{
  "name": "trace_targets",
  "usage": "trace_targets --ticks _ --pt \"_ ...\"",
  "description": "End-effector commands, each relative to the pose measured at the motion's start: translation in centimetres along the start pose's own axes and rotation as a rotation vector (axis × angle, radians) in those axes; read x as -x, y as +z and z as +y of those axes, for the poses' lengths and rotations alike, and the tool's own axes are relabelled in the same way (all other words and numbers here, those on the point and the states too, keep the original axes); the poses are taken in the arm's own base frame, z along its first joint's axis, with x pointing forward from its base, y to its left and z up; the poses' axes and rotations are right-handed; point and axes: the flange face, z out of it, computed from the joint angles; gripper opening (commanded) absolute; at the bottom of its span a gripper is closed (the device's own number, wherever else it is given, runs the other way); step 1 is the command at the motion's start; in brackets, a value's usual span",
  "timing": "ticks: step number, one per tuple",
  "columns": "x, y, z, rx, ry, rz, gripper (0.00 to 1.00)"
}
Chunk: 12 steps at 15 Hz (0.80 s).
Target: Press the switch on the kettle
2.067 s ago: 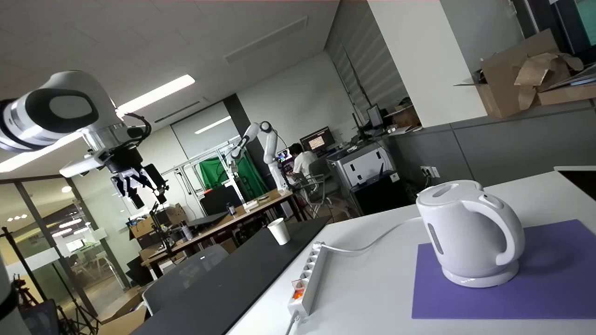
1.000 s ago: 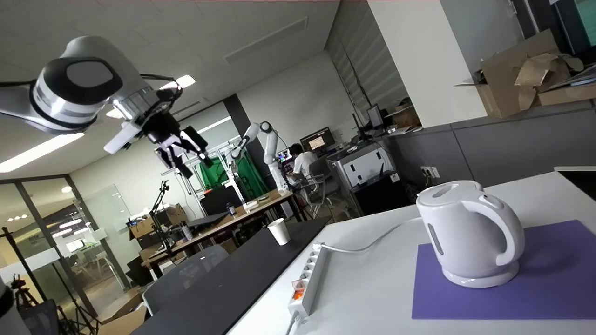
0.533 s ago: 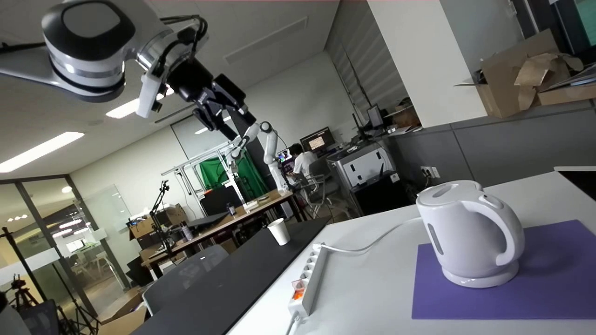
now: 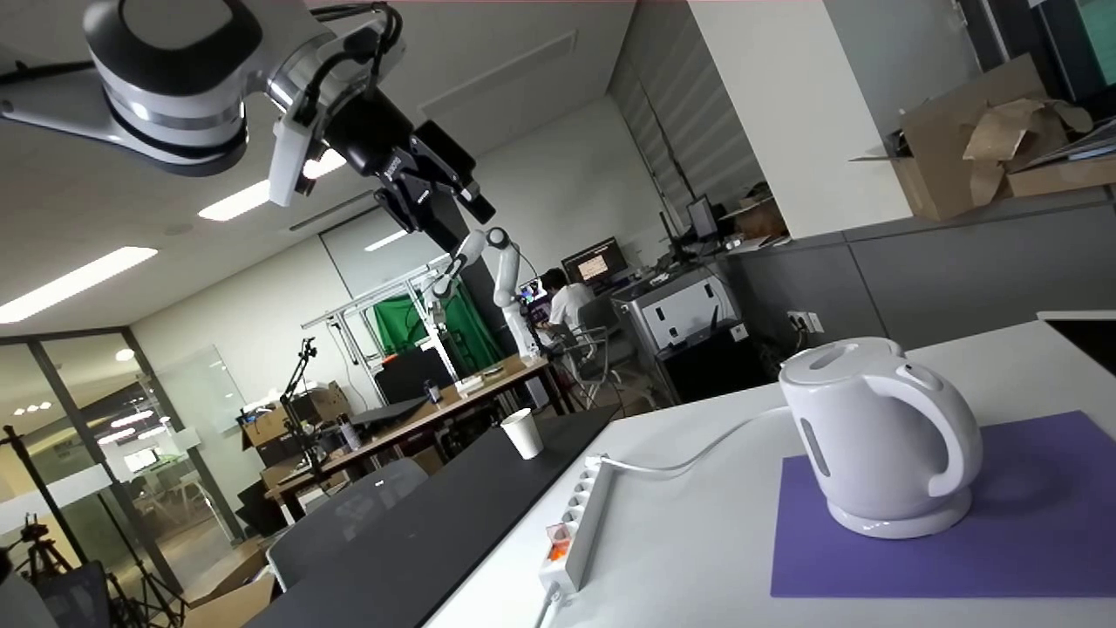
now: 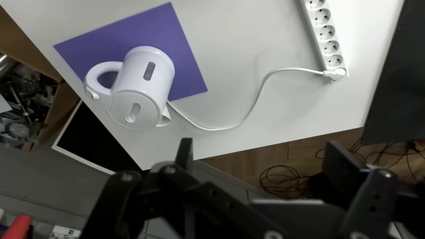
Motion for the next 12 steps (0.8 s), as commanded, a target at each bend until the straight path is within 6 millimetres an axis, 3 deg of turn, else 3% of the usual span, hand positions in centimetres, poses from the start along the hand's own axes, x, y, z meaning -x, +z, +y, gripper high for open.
trace_targets --ticks 1,9,12 --pt "0.0 -0.1 0.0 0.0 0.0 -0.001 1.0" --pt "0.0 -0.1 0.0 0.0 0.0 0.0 1.0" --pt "-2.9 0.9 2.0 0.011 0.054 0.042 1.0"
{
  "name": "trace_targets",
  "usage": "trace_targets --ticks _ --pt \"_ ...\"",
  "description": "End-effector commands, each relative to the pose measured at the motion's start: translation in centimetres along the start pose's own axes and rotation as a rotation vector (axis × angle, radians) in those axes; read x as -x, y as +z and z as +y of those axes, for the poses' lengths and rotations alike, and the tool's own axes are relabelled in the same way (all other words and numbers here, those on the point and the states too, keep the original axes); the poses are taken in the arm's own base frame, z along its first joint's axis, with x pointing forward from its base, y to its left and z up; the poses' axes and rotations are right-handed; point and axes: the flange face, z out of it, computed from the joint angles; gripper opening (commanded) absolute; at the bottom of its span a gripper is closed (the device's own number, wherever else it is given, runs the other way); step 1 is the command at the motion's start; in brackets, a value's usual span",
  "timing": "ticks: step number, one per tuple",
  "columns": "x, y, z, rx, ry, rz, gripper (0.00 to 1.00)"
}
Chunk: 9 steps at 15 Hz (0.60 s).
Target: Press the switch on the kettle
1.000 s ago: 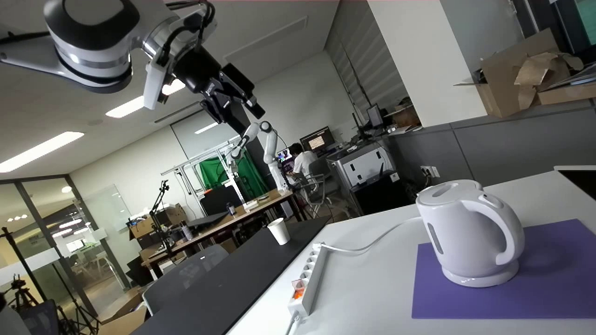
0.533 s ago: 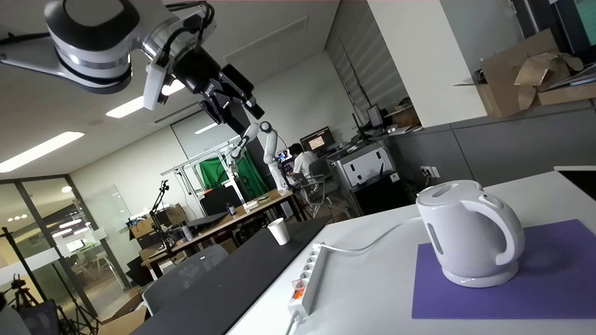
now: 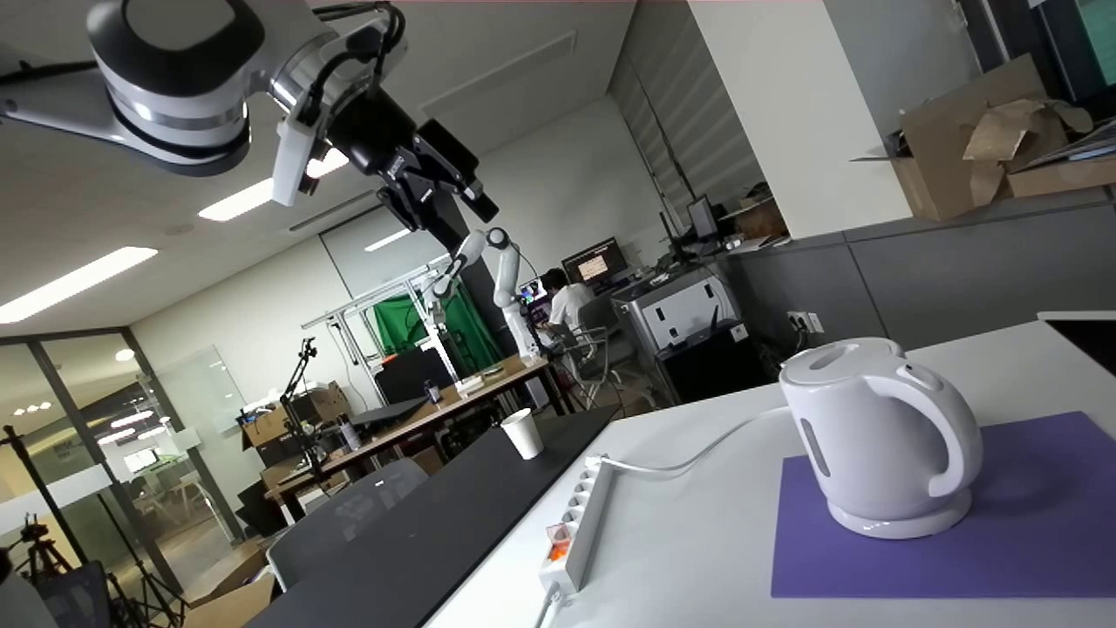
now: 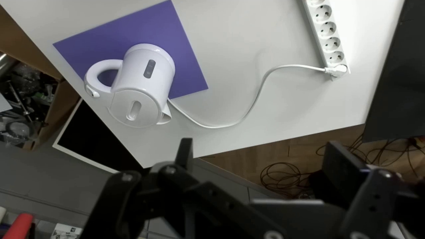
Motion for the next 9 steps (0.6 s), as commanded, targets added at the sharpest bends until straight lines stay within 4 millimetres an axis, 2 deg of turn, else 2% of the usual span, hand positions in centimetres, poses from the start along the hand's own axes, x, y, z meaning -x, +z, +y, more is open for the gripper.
trace_targets --ticks 1,9 --pt "-3.8 1.5 2.7 0.02 0.068 0.05 1.0" --pt "-12.8 6.9 10.2 0.169 0.219 0.208 1.0"
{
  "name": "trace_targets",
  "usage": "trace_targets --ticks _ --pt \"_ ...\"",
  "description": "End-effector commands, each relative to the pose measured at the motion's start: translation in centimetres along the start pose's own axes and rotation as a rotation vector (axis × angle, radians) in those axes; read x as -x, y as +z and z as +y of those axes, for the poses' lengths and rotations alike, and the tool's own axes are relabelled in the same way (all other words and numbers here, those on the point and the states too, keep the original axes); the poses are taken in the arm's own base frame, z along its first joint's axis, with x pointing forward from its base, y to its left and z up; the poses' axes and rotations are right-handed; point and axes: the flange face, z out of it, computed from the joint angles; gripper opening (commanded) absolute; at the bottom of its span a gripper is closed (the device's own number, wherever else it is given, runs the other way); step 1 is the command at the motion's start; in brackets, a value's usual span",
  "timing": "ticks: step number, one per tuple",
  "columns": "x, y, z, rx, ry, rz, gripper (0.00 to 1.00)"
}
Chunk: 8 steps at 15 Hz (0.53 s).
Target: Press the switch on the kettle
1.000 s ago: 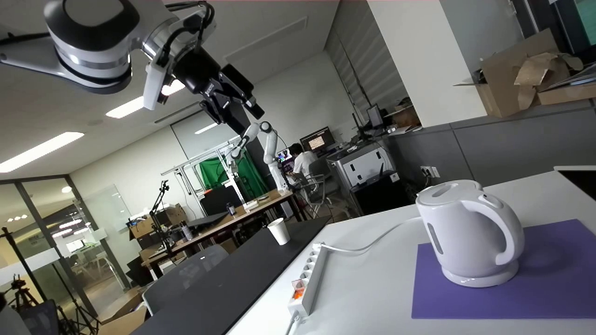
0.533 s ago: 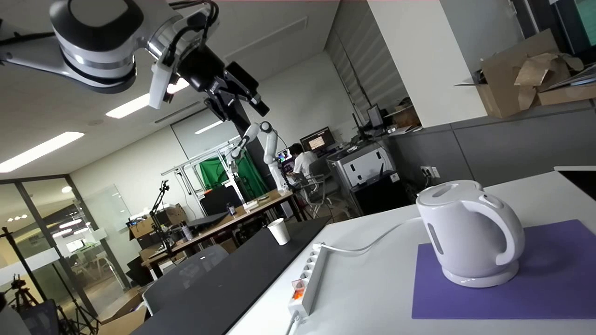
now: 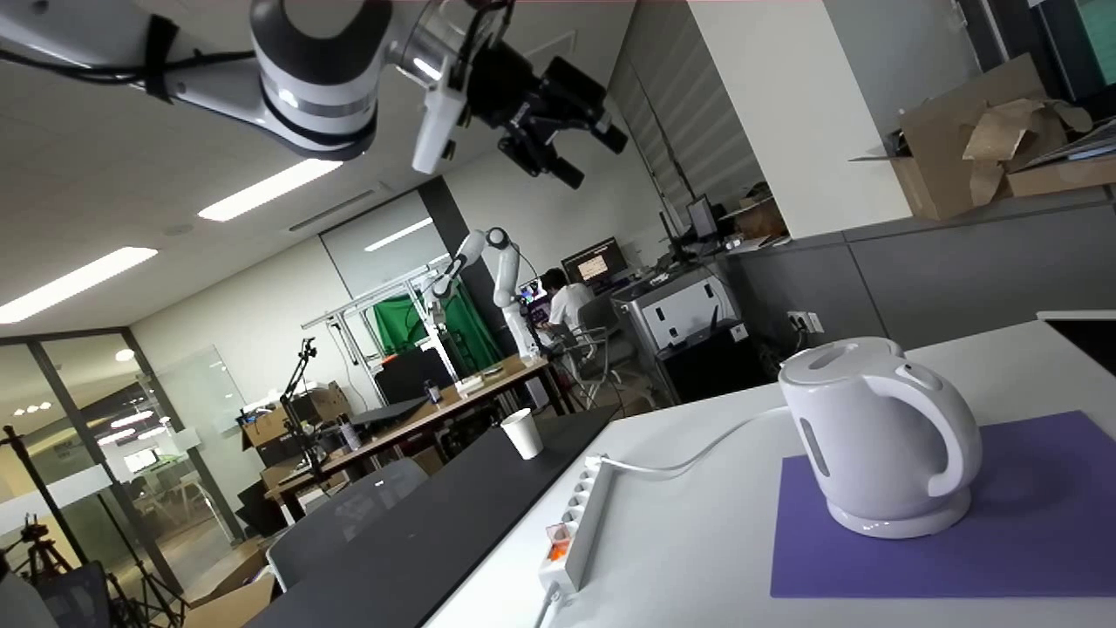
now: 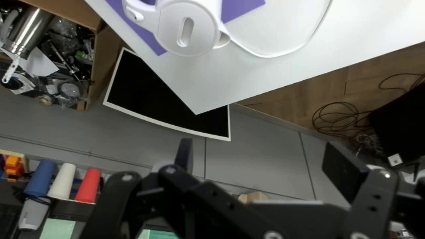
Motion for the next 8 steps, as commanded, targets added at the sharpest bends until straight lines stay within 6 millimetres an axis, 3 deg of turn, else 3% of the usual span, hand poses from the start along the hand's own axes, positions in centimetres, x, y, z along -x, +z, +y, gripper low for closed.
trace_targets --ticks 1,8 --pt "-4.9 3.4 2.4 0.08 0.084 0.041 1.0" --pt "-9.7 6.3 7.7 0.221 0.202 0.071 1.0"
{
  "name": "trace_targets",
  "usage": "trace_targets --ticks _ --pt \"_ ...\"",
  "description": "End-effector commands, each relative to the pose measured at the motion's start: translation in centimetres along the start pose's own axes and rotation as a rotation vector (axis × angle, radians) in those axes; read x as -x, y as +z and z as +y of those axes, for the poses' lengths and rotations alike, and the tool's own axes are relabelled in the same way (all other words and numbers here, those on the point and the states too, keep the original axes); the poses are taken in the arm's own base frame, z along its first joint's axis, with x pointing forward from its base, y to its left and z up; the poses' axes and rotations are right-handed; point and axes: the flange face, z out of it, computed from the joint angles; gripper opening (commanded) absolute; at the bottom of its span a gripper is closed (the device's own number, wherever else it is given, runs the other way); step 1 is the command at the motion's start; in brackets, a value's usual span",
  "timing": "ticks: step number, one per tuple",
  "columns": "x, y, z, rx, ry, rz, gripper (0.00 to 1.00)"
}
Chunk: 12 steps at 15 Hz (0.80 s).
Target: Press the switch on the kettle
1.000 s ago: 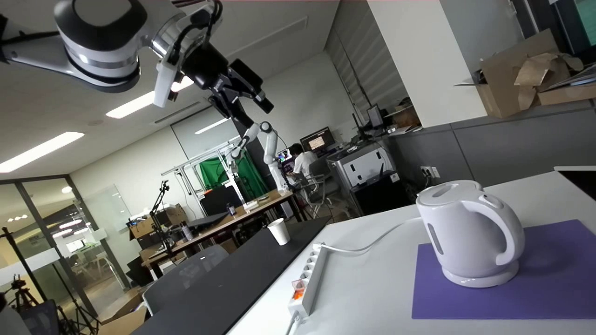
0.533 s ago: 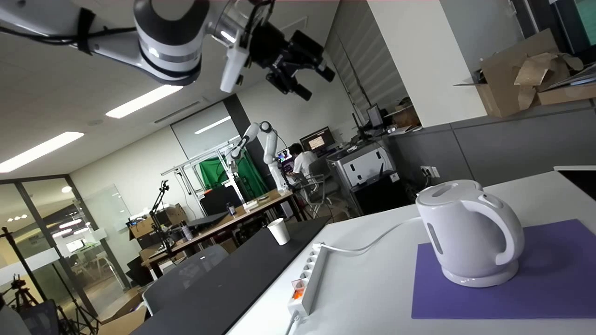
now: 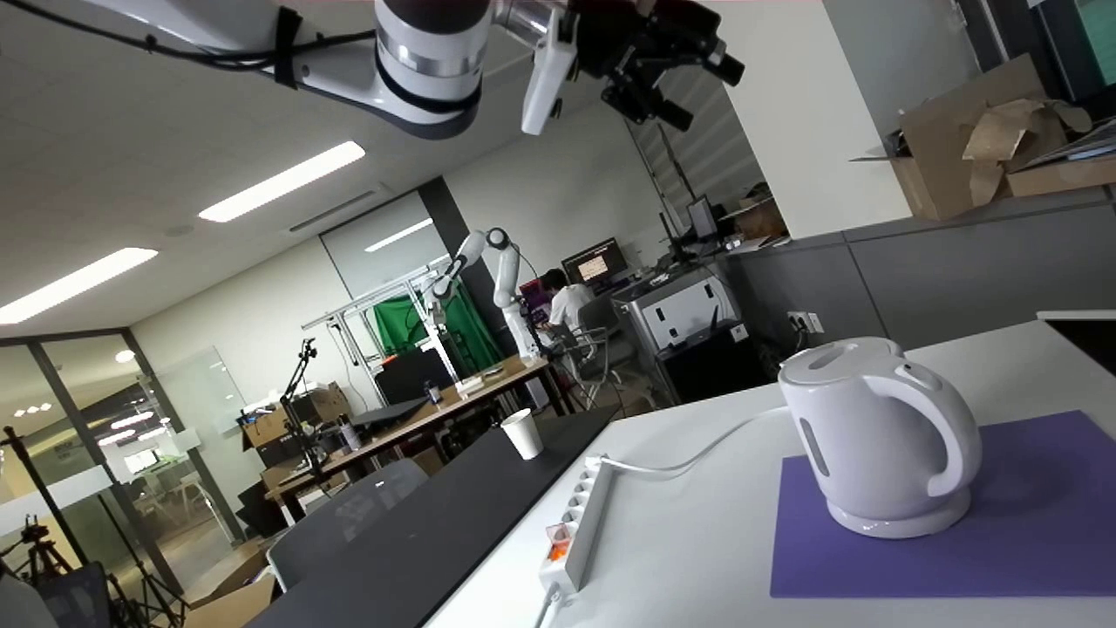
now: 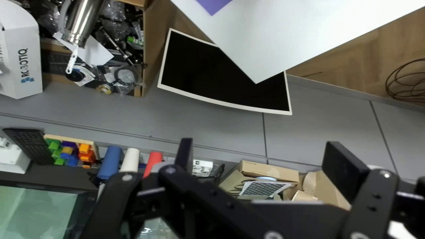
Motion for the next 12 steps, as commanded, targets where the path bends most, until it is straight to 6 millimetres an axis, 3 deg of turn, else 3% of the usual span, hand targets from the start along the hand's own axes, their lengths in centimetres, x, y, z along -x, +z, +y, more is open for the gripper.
trace_targets --ticks 1,3,4,12 --pt "-3.2 1.5 1.8 0.081 0.064 0.012 1.0" --pt "-4.0 2.0 2.6 0.111 0.087 0.008 1.0" --pt "-2.3 1.6 2.3 0.067 0.05 0.005 1.0" --pt "-2.3 2.1 2.1 0.069 0.043 0.0 1.0"
